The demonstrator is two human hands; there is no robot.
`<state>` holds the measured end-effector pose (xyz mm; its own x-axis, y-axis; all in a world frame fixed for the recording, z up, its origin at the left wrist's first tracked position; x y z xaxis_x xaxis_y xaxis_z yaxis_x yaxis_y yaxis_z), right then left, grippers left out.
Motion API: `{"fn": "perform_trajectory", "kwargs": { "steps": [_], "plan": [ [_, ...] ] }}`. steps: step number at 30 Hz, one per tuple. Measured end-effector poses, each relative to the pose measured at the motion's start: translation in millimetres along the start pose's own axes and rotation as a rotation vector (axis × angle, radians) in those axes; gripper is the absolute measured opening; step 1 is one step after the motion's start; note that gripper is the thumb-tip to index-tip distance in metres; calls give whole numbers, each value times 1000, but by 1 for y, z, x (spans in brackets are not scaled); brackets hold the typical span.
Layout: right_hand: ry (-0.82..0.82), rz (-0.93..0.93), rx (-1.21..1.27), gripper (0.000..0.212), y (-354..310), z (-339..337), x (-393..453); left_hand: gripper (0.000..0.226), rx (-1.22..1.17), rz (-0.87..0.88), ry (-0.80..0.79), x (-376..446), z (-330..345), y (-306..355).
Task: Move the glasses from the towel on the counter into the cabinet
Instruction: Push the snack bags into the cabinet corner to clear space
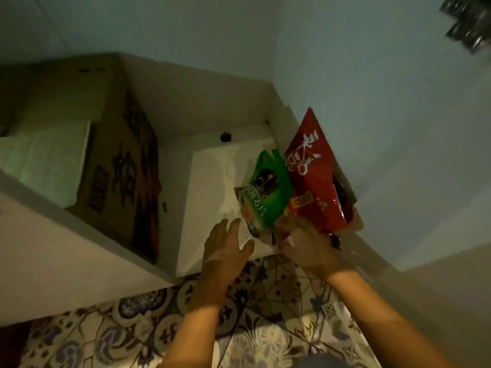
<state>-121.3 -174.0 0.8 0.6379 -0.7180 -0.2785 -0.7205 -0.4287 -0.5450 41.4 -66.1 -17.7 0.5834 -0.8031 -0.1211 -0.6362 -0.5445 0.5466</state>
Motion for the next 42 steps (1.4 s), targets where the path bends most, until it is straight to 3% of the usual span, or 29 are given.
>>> {"fn": "perform_trajectory", "kwargs": {
  "steps": [4, 7, 11, 19, 23, 27, 32, 42],
  "plan": [
    [157, -166, -59, 65, 12, 24, 32, 70, 13, 11, 23, 26, 35, -21],
    [249, -223, -117, 61, 22, 44, 47, 70, 15, 26, 58, 38, 55, -29],
    [239, -132, -274, 77, 26, 65, 60, 72, 20, 30, 53, 50, 77, -41],
    [454, -89, -449, 86, 22, 85, 72, 67, 191, 5, 149, 78, 88, -82],
    [535, -101, -490, 86, 25, 94, 80, 69, 364, -10, 90, 84, 104, -101],
    [541, -103, -483, 91, 31, 100, 89, 69, 439, -14, 88, 87, 118, -108],
    [533, -80, -467, 90, 34, 105, 111, 85, 506, -52, 68, 106, 118, -102],
    [638, -141, -408, 97, 16, 91, 174, 81, 512, -63, 112, 153, 113, -96]
  ]
}}
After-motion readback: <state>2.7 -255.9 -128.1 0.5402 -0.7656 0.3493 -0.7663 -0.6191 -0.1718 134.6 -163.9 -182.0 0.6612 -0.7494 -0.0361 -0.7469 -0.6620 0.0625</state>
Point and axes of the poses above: each hand's wrist, its own x-axis towards the middle knuckle, its own z-axis out of the palm, y = z × x, the point moved 8 cm from there along x, towards the middle knuckle, and after that the axes turned 7 degrees about y, right-handed, at the moved point
